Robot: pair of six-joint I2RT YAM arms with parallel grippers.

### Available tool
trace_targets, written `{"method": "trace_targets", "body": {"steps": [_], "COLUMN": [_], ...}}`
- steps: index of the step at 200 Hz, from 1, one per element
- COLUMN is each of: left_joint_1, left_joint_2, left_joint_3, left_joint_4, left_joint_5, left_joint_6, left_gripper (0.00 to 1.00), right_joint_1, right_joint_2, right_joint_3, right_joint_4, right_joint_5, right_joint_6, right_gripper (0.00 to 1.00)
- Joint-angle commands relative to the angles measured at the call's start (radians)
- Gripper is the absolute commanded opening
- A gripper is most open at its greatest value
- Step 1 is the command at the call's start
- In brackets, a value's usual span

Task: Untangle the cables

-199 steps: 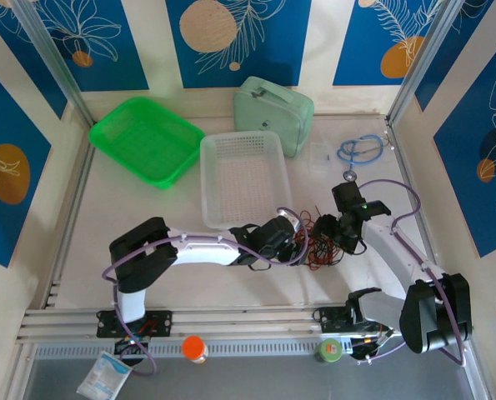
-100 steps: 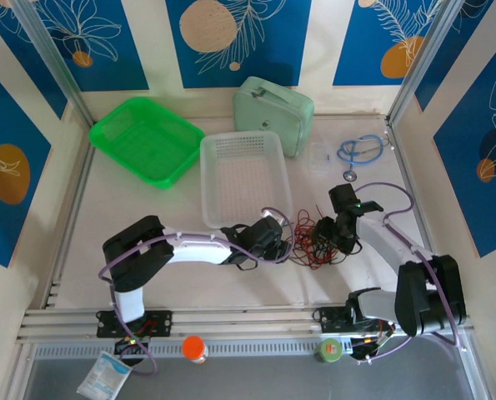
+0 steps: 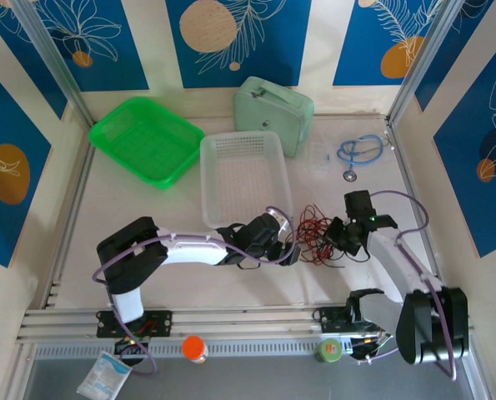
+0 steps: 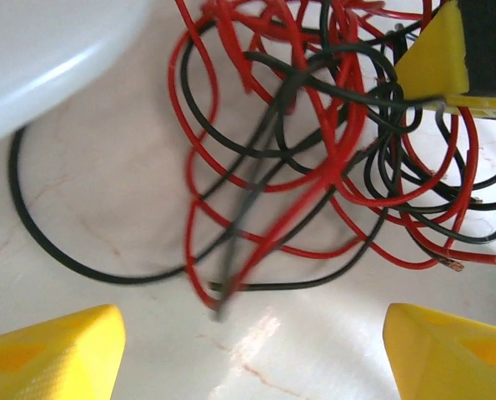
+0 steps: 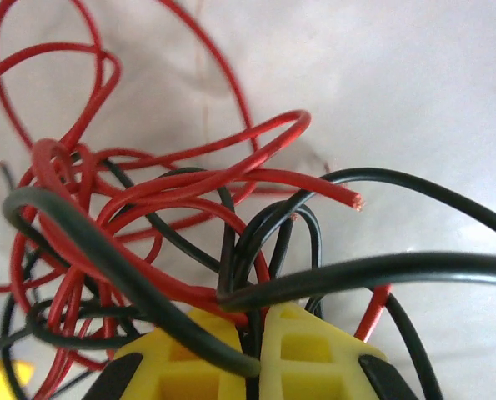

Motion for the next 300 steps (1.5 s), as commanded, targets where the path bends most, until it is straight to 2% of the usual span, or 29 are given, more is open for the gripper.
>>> {"method": "trace_targets", "body": {"steps": [1,63,106,129,158,184,206,232,250,286,300], "left_joint_1": [0.001,-0.002,-0.004,-0.004,-0.007,-0.015,-0.016,-0.017,-0.019,-0.025,-0.030], "left_joint_2": [0.005,0.118,0.164,0.160,0.150,0.134,0.106,0.055,0.022,0.009,0.023], "left_joint_3": [0.039,0.171,0.185,0.171,0.159,0.155,0.140,0.100,0.050,-0.017,-0.015], "left_joint_4": [0.064,0.116,0.122,0.153,0.197,0.197,0.173,0.108,0.085,0.084,0.081], "left_joint_5": [0.088,0.149,0.128,0.134,0.146,0.132,0.104,0.056,0.017,-0.018,-0.019], "left_joint_6": [0.008,0.003,-0.002,0.002,0.003,0.013,0.016,0.016,0.005,-0.025,-0.024], "left_gripper": [0.83,0.85,0.78,0.59,0.22,0.00,0.00,0.00,0.00,0.00,0.00], "right_joint_1": [-0.012,-0.058,-0.102,-0.133,-0.168,-0.189,-0.211,-0.238,-0.263,-0.283,-0.283], "right_joint_2": [-0.075,-0.166,-0.236,-0.259,-0.278,-0.301,-0.310,-0.309,-0.302,-0.243,-0.205], "right_joint_3": [-0.032,-0.073,-0.034,-0.021,-0.025,-0.011,0.009,0.027,0.008,-0.043,-0.042], "right_joint_4": [-0.051,-0.067,-0.124,-0.148,-0.159,-0.190,-0.227,-0.247,-0.204,-0.092,-0.086], "right_joint_5": [-0.105,-0.237,-0.315,-0.352,-0.408,-0.418,-0.378,-0.252,-0.190,-0.143,-0.124], "right_joint_6": [0.045,0.075,0.075,0.066,0.062,0.051,0.033,0.027,0.061,0.096,0.071], "right_gripper": [0.00,0.00,0.00,0.00,0.00,0.00,0.00,0.00,0.00,0.00,0.11]}}
